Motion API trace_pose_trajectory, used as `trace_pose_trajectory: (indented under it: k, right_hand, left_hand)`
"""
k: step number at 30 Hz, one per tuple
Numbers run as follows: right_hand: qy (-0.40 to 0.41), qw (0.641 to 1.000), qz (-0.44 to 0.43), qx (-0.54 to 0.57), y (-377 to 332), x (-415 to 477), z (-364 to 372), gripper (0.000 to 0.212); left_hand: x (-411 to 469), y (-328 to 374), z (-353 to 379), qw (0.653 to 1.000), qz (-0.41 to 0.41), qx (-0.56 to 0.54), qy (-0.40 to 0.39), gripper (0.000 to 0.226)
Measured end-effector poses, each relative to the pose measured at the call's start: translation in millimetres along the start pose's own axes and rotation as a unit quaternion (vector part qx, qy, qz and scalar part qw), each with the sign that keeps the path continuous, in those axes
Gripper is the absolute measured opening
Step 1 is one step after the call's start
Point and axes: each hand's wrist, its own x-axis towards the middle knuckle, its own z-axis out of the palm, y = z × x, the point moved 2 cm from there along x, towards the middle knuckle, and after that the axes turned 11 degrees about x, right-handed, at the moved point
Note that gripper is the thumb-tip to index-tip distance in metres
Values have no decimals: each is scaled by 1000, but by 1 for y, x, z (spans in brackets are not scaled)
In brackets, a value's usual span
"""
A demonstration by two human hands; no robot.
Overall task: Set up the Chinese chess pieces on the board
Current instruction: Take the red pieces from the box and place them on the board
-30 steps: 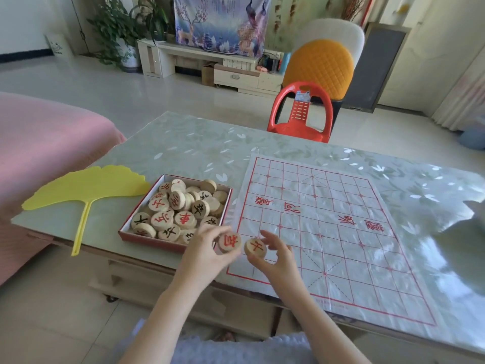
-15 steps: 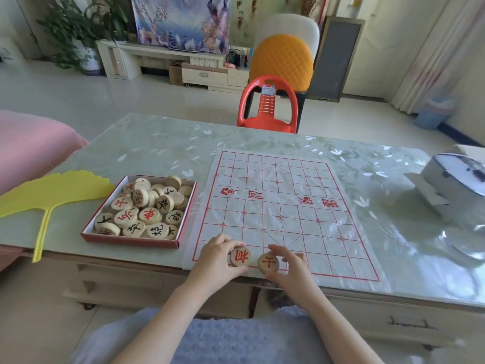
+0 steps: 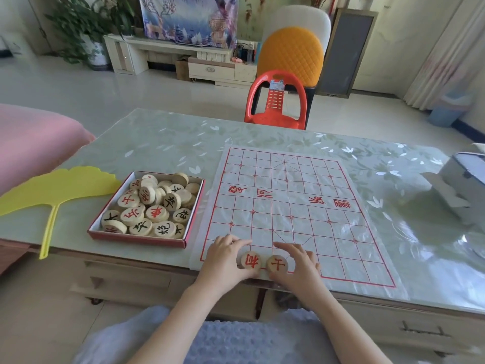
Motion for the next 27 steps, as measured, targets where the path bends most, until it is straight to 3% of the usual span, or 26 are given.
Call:
trace_pose_trajectory:
  k: [3, 7, 14, 16, 20, 27]
  right_hand:
    - [1, 997, -15, 78, -7, 4, 6, 47]
    - [-17, 995, -51, 87, -34, 19, 25, 38]
    - [-69, 986, -96, 118, -101, 70, 95, 36]
    - [-77, 985, -101, 112, -117, 86, 120, 37]
    - [-93, 986, -119, 71, -147, 109, 160, 41]
    - [-29, 989, -141, -29, -151, 124, 195, 41]
  left_hand:
    - [3, -16, -21, 996, -39, -61, 59, 52]
    - [3, -57, -51, 977, -115, -66, 165, 32]
    - [-6, -146, -89, 916, -274, 21, 291, 35]
    - [-9, -162, -93, 903, -309, 17, 297, 35]
    - [-4, -177, -91, 912, -304, -7, 276, 39]
    - [-5, -185, -92, 920, -308, -27, 241, 46]
